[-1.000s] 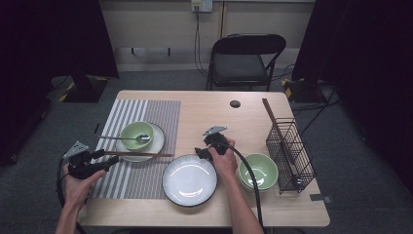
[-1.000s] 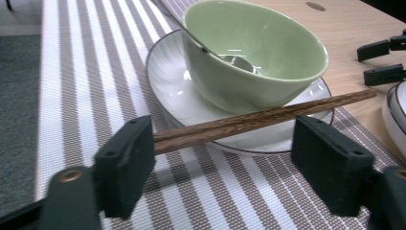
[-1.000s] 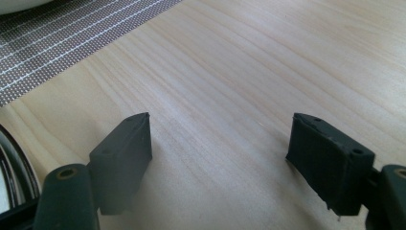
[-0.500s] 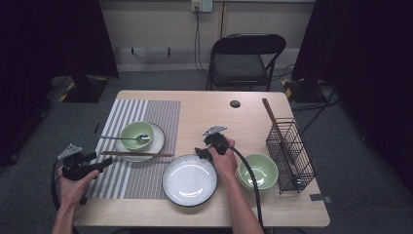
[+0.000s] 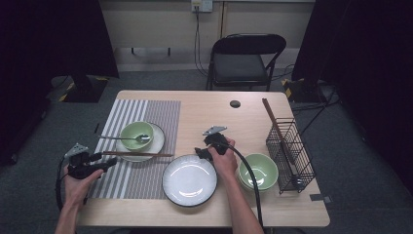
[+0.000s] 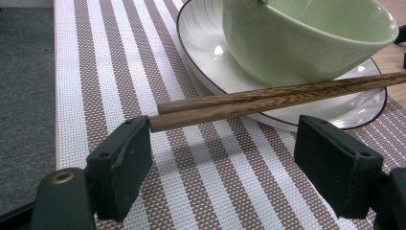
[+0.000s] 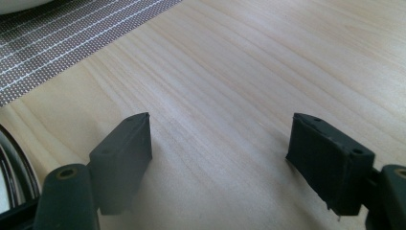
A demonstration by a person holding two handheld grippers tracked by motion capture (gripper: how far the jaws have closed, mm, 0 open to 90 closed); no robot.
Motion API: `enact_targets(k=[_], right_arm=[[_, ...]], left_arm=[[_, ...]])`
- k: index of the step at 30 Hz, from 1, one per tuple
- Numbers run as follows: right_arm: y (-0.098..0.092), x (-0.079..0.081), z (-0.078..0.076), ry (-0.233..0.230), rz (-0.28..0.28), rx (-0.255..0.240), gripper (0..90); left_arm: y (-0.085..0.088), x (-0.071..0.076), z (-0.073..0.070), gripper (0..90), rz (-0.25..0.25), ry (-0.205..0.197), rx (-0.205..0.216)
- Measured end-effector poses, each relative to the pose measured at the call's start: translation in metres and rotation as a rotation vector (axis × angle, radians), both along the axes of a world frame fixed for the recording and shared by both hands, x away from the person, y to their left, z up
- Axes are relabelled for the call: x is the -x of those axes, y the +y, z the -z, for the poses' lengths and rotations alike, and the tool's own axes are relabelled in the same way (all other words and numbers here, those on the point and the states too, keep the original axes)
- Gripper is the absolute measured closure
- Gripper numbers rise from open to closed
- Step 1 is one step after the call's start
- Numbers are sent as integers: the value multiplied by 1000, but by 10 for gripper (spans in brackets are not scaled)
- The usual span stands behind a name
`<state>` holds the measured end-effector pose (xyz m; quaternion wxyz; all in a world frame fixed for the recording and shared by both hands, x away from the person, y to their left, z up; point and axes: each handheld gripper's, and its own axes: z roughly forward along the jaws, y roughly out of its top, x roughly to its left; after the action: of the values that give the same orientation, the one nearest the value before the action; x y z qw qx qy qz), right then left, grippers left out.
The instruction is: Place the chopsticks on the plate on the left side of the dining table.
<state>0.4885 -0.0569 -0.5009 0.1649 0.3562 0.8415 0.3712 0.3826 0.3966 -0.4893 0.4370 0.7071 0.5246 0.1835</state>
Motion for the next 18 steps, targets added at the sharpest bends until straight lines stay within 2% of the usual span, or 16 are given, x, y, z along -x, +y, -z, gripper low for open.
enact_targets(k=[18], right_arm=[[0, 0, 0, 0, 0, 0, 224]], left_arm=[[-5, 0, -1, 218, 10, 4, 5]])
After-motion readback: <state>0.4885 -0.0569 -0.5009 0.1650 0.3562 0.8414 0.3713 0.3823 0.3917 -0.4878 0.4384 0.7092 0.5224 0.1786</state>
